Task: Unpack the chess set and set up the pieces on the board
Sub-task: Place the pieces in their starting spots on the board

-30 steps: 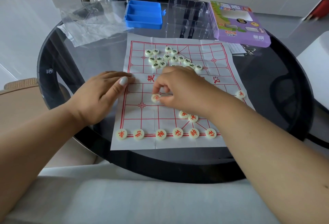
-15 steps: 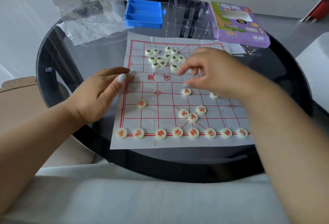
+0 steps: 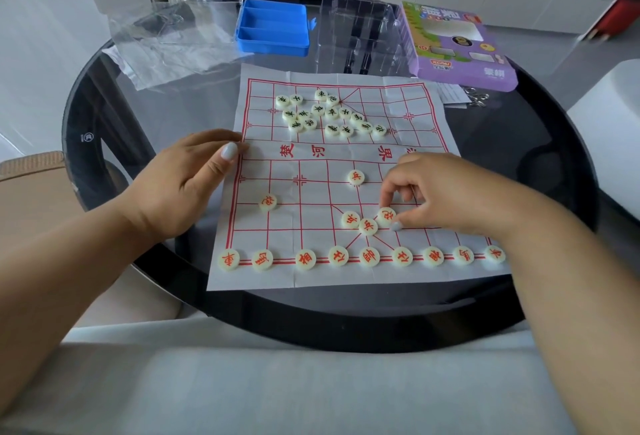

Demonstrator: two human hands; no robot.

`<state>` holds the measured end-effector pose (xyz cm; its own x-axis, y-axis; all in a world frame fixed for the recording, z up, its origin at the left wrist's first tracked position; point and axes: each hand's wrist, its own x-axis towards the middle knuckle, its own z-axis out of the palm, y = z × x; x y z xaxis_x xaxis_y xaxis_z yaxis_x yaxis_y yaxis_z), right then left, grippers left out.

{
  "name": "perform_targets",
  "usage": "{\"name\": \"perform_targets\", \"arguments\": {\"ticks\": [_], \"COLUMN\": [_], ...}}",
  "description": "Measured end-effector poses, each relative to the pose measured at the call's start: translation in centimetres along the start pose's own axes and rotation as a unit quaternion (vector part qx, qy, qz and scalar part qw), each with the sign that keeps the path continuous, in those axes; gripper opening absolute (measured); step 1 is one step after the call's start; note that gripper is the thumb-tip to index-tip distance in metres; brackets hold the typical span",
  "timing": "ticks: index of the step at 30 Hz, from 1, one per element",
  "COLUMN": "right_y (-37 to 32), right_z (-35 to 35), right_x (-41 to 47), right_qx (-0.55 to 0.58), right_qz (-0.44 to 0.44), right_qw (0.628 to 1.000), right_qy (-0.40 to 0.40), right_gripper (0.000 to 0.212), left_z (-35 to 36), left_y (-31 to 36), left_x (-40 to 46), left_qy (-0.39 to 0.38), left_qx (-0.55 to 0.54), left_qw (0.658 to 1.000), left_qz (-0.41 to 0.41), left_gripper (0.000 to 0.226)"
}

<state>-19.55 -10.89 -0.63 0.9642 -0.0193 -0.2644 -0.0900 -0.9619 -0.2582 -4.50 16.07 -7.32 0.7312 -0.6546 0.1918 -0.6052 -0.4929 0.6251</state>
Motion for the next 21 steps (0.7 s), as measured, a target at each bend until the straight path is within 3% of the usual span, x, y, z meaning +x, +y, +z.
{"name": "perform_targets", "arguments": {"ticks": [7, 12, 21], "right_y": [1.0, 4.2, 5.3], "right_z": [0.0, -1.3, -0.2], "right_x": [-0.5, -2.4, -3.5], "right_qx": [0.006, 0.044, 0.009], "right_qz": [-0.014, 0.055, 0.108], "right_qw": [0.999, 0.991, 0.988], "right_qy": [0.042, 0.118, 0.110], "right_gripper": [0.014, 0.014, 0.012], "left_z": [0.0, 0.1, 0.1], "left_y": [0.1, 0.1, 0.1], "left_x": [0.0, 0.1, 0.1], "left_qy": [0.000, 0.003, -0.001], "left_qx": [0.003, 0.002, -0.008], "left_qw": [1.000, 1.000, 1.000], "left_qz": [-0.007, -0.002, -0.015], "left_gripper": [0.079, 0.079, 0.077]}}
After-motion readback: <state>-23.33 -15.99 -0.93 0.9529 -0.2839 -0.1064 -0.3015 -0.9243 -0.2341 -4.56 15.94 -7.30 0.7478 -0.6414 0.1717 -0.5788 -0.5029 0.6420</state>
